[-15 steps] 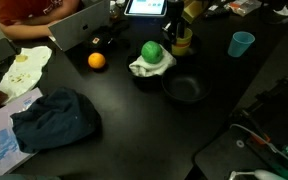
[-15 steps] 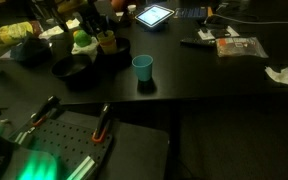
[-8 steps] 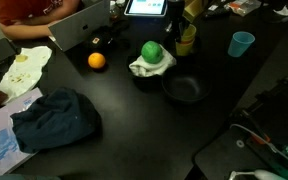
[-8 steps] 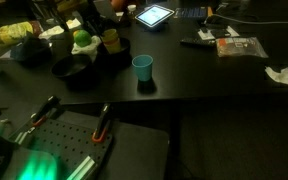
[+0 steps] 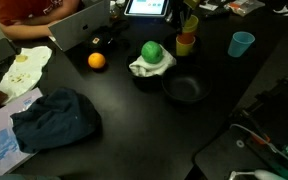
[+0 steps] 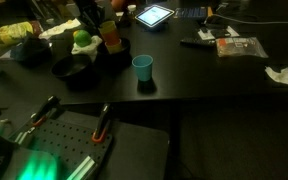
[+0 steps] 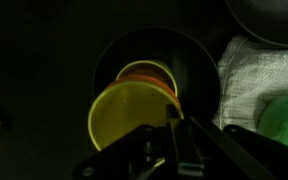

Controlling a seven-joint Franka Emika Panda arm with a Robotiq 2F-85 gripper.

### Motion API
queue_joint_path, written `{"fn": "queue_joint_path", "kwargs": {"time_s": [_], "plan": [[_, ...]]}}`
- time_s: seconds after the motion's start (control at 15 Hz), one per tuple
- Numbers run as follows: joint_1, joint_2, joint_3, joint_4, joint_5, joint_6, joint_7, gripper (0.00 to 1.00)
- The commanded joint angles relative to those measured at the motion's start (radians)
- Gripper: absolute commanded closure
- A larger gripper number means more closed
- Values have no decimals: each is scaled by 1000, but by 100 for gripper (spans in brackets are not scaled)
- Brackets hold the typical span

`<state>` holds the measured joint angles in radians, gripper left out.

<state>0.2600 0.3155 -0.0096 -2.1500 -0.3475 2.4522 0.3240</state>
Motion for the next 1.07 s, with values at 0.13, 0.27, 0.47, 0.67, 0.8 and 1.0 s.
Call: {"fn": "queue_joint_path", "kwargs": {"time_s": [0.13, 0.27, 0.47, 0.67, 0.8, 1.0], "plan": [[-13, -125, 28, -33, 10, -105, -5, 97], [-20, -180, 48, -60, 21, -133, -21, 97], [-34, -255, 83, -103, 65, -171, -64, 97], [-48, -333, 119, -182, 171, -190, -167, 97], [-48, -385, 135, -240, 236, -180, -230, 97], [-37, -434, 156, -329, 294, -102, -278, 97]]}}
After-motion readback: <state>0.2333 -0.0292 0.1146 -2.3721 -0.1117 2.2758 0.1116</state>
